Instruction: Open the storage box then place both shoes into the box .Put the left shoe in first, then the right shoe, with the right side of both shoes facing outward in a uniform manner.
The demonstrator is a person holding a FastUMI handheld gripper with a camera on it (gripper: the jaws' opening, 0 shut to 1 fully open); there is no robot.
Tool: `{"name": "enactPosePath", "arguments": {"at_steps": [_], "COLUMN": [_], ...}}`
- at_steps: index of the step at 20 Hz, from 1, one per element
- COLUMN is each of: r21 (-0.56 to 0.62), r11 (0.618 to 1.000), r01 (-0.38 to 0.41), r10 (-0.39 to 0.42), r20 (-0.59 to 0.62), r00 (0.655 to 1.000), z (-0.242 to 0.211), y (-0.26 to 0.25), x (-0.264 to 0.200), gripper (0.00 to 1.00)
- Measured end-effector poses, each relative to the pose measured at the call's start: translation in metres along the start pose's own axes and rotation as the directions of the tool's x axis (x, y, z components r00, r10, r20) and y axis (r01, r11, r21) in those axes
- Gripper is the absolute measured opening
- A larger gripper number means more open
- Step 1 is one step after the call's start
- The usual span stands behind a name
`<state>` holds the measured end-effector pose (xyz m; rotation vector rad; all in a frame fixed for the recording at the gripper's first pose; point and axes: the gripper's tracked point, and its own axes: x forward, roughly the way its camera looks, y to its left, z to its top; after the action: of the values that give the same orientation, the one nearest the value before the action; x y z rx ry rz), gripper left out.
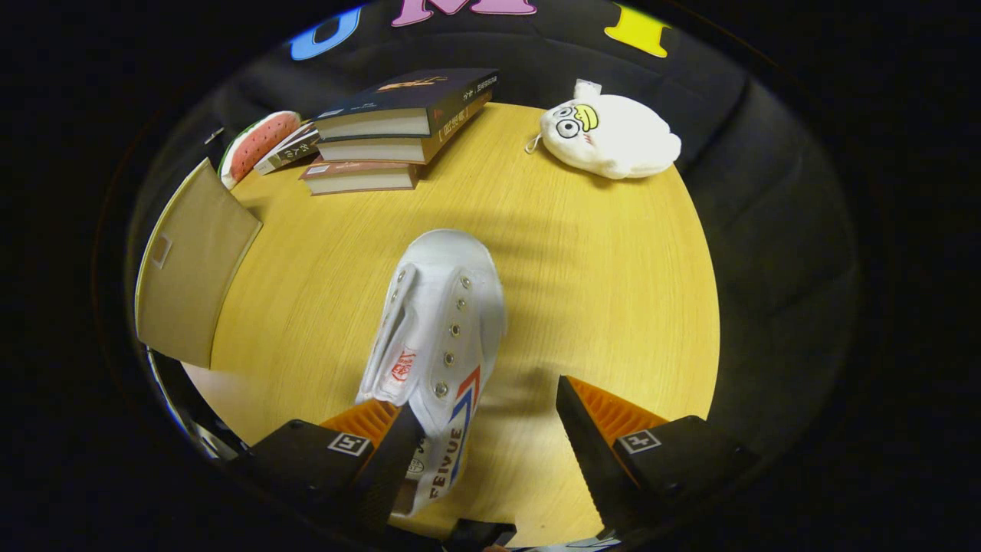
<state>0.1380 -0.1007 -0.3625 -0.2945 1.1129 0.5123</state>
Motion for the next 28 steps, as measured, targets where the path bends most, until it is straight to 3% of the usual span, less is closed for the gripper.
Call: {"name": "enactPosePath", "arguments": {"at_steps": [2, 4, 6, 9, 13, 16, 20, 24, 28], "r21": [0.041, 0.100, 0.117, 0.094, 0.113, 0.199, 0.349, 0.367, 0.424], "r11": [0.997, 0.988, 0.987, 0.991, 0.991, 0.976, 0.930, 0.926, 0.898], "r01": [-0.065, -0.119, -0.110, -0.091, -0.072, -0.090, -0.119, -0.086, -0.117], "r10": [0.064, 0.117, 0.106, 0.089, 0.067, 0.080, 0.088, 0.043, 0.041], "r20": [0.011, 0.029, 0.036, 0.028, 0.048, 0.054, 0.104, 0.123, 0.185], "r00": [0.998, 0.993, 0.994, 0.996, 0.997, 0.995, 0.991, 0.991, 0.982], "z": [0.000, 0.004, 0.005, -0.001, -0.005, 0.001, 0.018, 0.020, 0.037], "y": [0.015, 0.029, 0.029, 0.026, 0.024, 0.021, 0.021, 0.029, 0.053], "x": [0.005, 0.007, 0.007, 0.006, 0.001, -0.003, -0.026, -0.049, -0.074], "gripper": [1.00, 0.84, 0.65, 0.60, 0.15, 0.06, 0.06, 0.05, 0.05]}}
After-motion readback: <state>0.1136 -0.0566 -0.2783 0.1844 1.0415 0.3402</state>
